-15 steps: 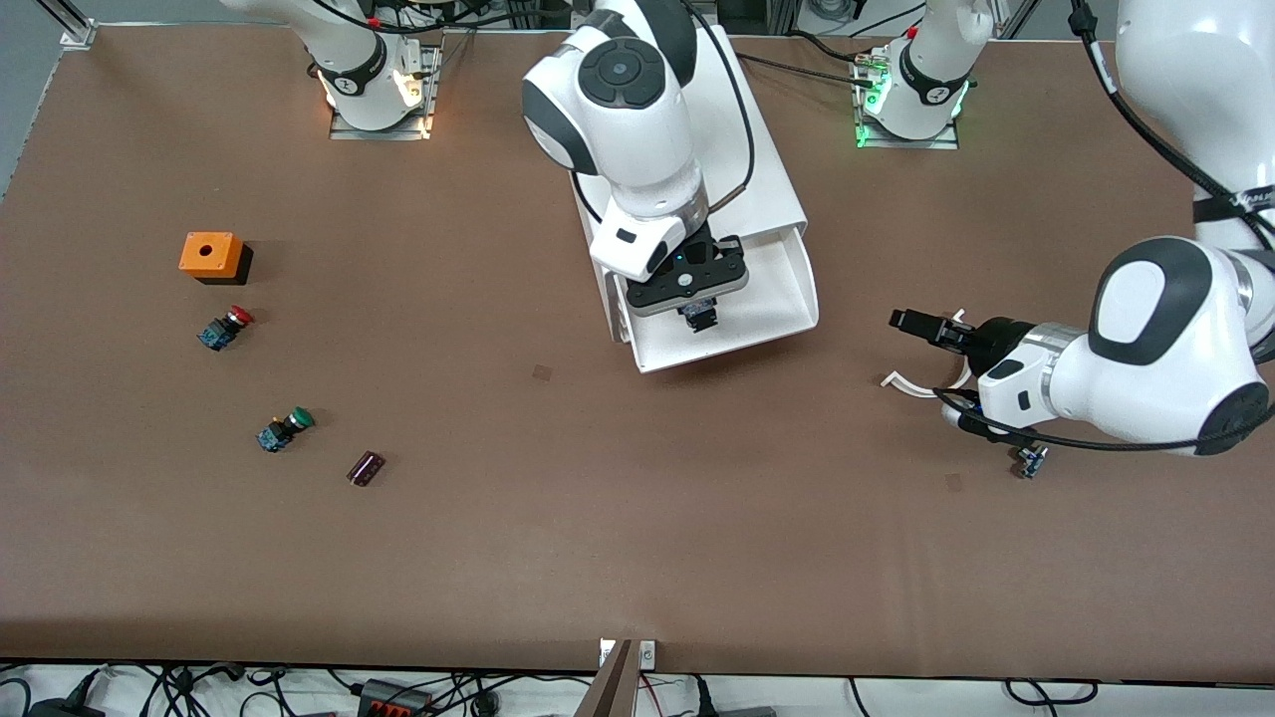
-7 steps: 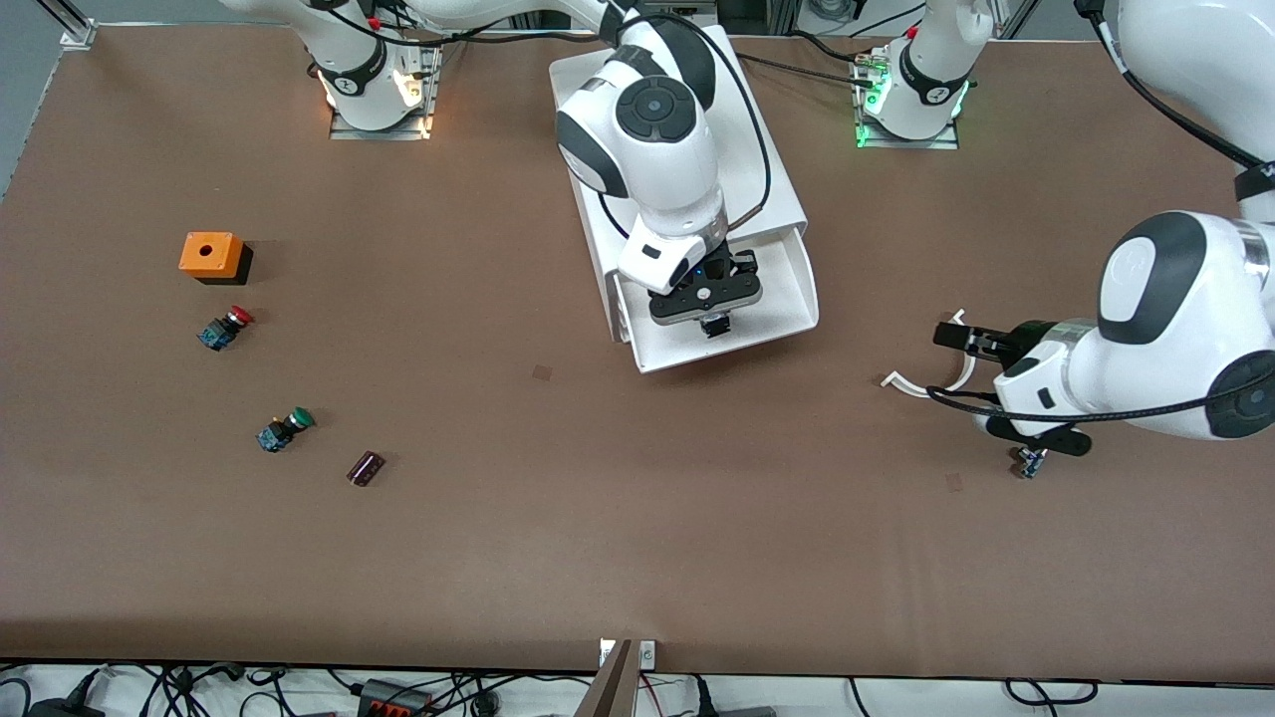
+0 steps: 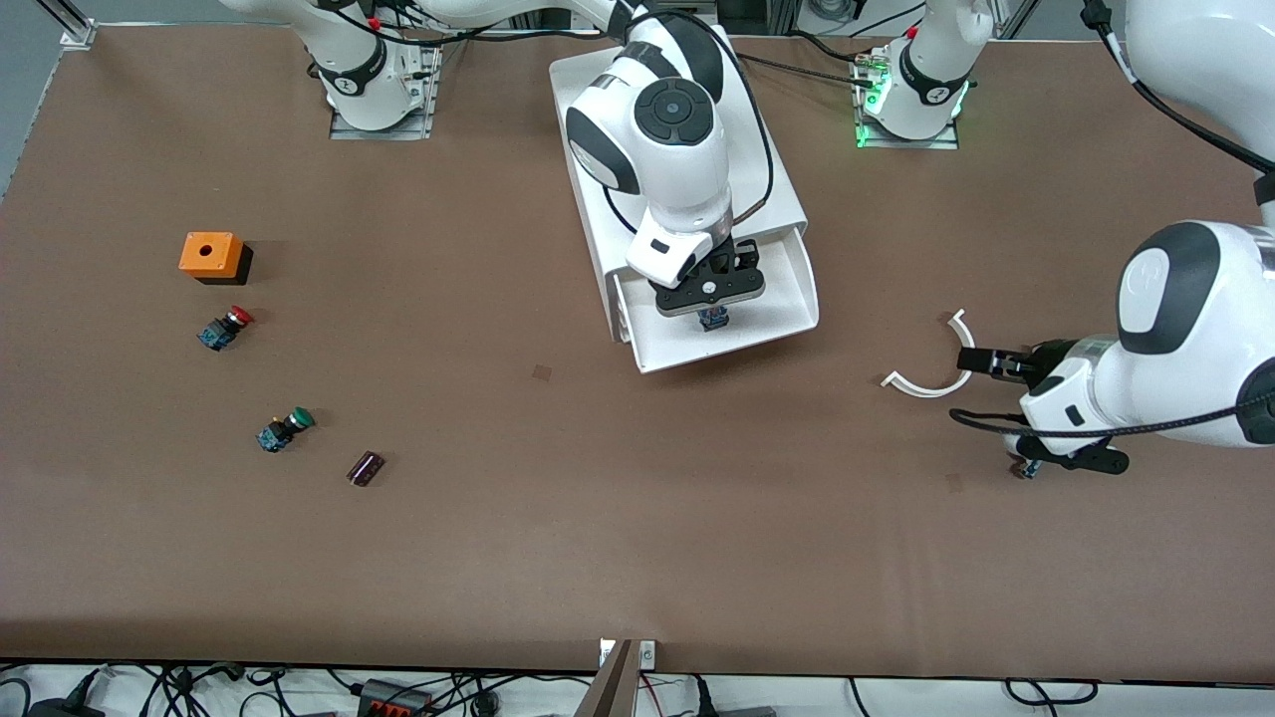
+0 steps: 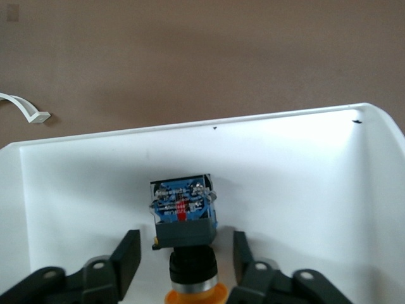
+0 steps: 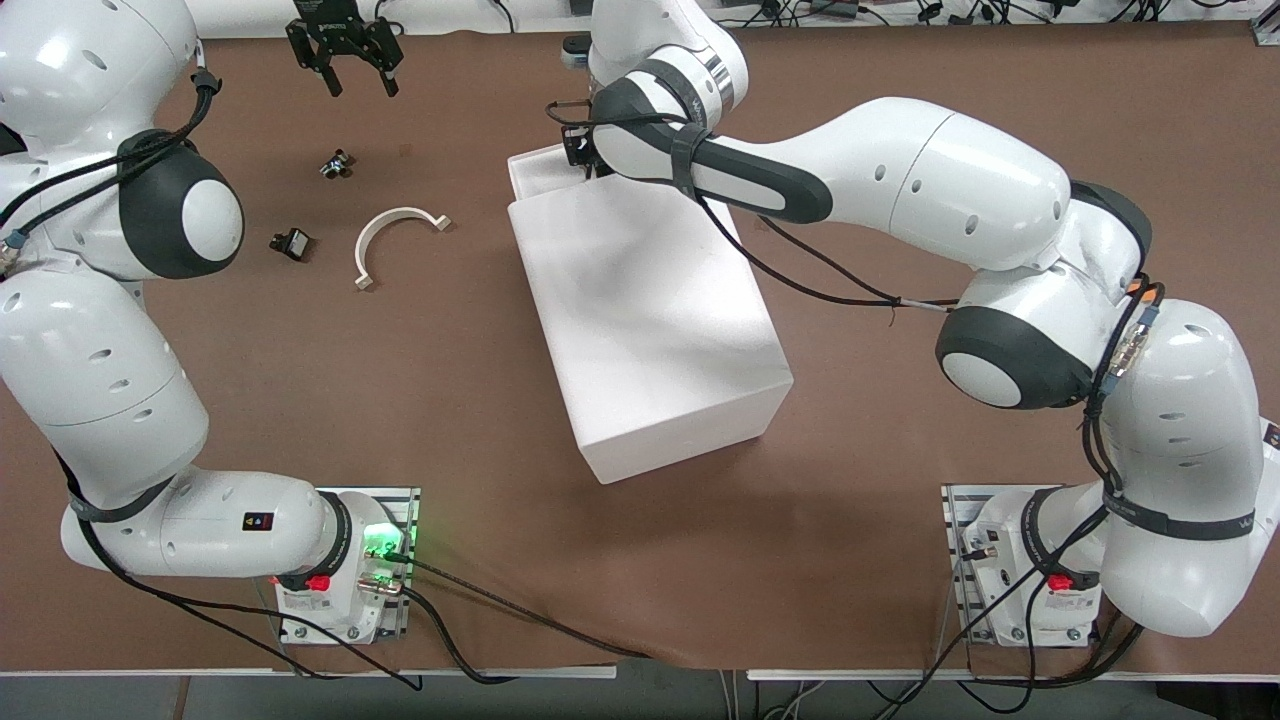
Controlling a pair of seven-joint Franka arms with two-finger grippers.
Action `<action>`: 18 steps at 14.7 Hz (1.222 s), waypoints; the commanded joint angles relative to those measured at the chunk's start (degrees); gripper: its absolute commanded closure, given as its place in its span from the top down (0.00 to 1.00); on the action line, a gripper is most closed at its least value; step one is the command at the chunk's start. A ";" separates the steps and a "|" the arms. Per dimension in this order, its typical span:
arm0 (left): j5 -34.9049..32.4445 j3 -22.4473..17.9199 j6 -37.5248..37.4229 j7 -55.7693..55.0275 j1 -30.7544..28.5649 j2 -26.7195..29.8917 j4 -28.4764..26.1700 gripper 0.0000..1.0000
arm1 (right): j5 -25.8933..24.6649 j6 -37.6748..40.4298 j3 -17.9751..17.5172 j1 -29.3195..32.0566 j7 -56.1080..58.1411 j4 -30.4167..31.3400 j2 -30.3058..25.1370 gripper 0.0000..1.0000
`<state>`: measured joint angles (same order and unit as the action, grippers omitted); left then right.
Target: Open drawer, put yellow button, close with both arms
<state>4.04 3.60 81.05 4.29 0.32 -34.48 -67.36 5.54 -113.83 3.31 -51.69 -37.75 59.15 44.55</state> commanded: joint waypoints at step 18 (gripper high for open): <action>-0.52 0.88 0.69 -2.44 -0.06 -0.06 0.39 1.00 | -0.27 28.64 3.98 30.32 28.77 -5.98 -9.38 1.00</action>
<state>4.04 3.96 81.58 2.63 0.03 -34.88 -67.28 4.85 -88.97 8.10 -23.04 -11.03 51.64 37.57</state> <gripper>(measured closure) 0.000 0.000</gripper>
